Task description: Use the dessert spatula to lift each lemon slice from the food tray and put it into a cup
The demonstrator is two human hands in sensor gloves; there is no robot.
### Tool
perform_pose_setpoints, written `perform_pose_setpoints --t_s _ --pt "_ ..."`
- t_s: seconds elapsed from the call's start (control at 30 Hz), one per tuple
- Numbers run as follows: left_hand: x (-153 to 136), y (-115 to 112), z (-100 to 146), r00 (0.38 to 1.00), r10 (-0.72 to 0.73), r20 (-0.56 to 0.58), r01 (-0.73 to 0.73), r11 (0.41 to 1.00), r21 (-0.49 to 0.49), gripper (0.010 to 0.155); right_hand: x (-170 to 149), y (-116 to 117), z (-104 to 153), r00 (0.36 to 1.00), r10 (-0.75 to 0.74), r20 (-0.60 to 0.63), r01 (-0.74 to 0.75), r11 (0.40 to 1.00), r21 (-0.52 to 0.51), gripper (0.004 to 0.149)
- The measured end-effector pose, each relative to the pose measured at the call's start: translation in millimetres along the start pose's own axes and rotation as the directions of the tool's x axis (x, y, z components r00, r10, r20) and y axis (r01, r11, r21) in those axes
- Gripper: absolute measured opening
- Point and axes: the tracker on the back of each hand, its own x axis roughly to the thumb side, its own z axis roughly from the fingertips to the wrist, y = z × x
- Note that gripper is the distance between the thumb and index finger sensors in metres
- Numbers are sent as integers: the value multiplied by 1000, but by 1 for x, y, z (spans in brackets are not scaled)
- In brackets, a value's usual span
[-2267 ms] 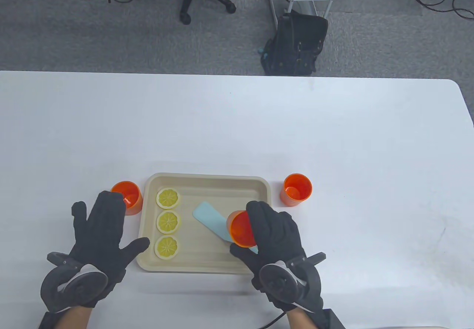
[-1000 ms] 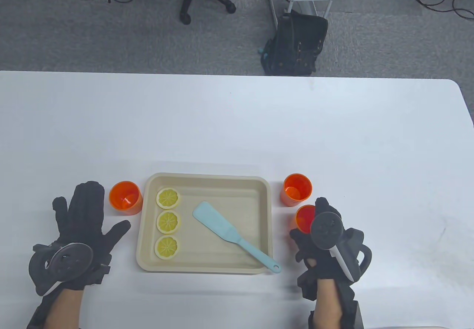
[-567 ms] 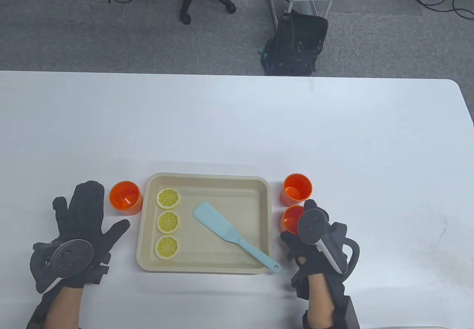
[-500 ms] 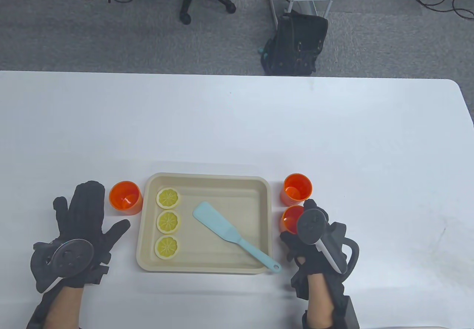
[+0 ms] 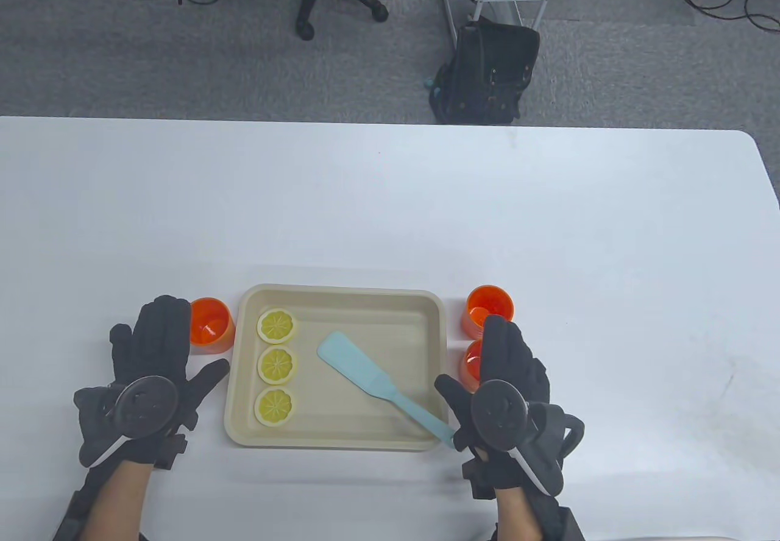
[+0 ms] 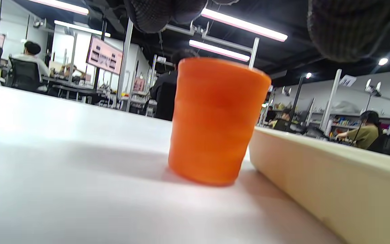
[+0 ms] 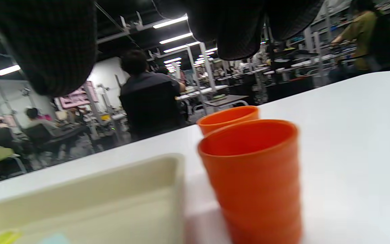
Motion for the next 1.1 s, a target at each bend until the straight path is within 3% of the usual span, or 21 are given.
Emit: perform_pose_setpoints --t_s 0.2,0.43,0.77,0.97,1.1 --pt "-2 -8 -8 999 19 -36 -21 999 -32 100 17 10 3 982 -103 161 107 994 -15 101" --pt "-5 -20 -15 998 -4 -61 0 997 -73 94 33 24 2 966 -51 252 45 998 32 100" --pt "-10 -35 -22 996 12 -83 -21 993 -120 70 36 29 1 959 -52 277 29 996 87 99" --pt "-11 -36 -21 996 58 -72 -65 991 -113 70 38 31 1 958 -46 281 18 995 100 99" --pt "-13 -32 -17 994 92 -66 -95 995 -37 70 38 31 1 958 -43 283 13 994 107 98"
